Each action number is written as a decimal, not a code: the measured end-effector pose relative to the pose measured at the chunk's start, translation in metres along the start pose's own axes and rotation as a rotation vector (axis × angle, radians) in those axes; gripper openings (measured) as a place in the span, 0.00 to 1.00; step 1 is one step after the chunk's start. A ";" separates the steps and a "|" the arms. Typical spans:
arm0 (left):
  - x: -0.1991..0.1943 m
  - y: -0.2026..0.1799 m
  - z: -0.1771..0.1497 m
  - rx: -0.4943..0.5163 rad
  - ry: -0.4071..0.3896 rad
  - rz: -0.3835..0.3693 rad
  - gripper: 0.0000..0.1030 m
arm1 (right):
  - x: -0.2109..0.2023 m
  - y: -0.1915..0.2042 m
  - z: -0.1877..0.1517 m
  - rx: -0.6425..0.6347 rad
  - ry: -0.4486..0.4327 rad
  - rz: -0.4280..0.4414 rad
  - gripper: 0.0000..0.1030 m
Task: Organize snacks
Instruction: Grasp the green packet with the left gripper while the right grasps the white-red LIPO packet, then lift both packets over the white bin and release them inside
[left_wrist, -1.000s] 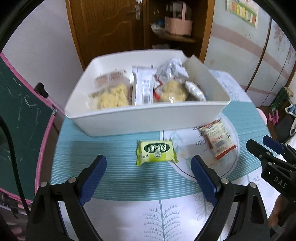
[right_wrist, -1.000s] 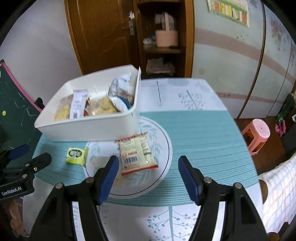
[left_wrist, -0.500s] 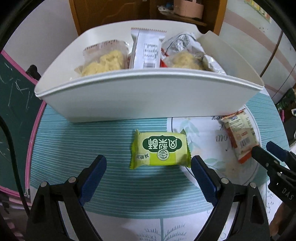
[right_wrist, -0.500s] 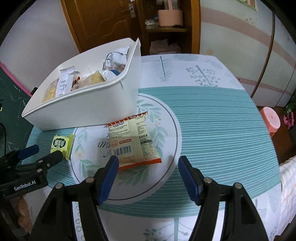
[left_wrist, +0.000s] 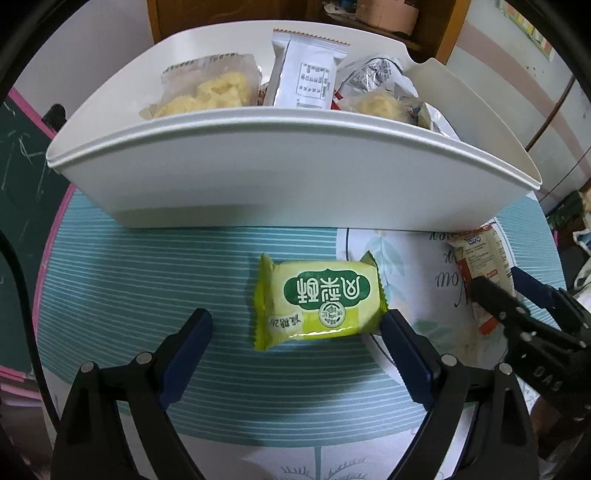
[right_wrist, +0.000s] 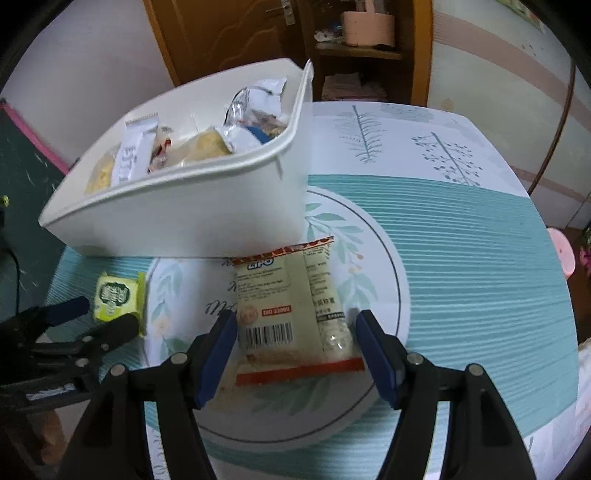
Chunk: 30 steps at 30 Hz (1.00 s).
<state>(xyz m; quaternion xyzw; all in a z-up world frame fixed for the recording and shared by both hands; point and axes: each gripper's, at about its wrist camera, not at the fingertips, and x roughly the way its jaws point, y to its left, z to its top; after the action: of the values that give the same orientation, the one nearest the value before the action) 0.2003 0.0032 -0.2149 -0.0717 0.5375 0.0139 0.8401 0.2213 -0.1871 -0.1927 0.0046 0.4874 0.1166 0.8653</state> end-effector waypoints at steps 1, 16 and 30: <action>0.000 0.001 0.000 -0.006 0.005 -0.005 0.89 | 0.002 0.003 0.001 -0.017 -0.002 -0.010 0.66; 0.002 -0.021 -0.001 0.020 0.015 0.021 0.89 | 0.007 0.016 -0.001 -0.101 -0.022 -0.084 0.66; -0.010 -0.020 -0.008 0.042 -0.037 0.053 0.52 | -0.001 0.017 -0.008 -0.083 -0.039 -0.059 0.47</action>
<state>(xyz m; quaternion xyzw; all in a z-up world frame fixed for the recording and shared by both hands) 0.1913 -0.0171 -0.2073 -0.0394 0.5239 0.0263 0.8505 0.2103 -0.1721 -0.1939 -0.0432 0.4653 0.1111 0.8771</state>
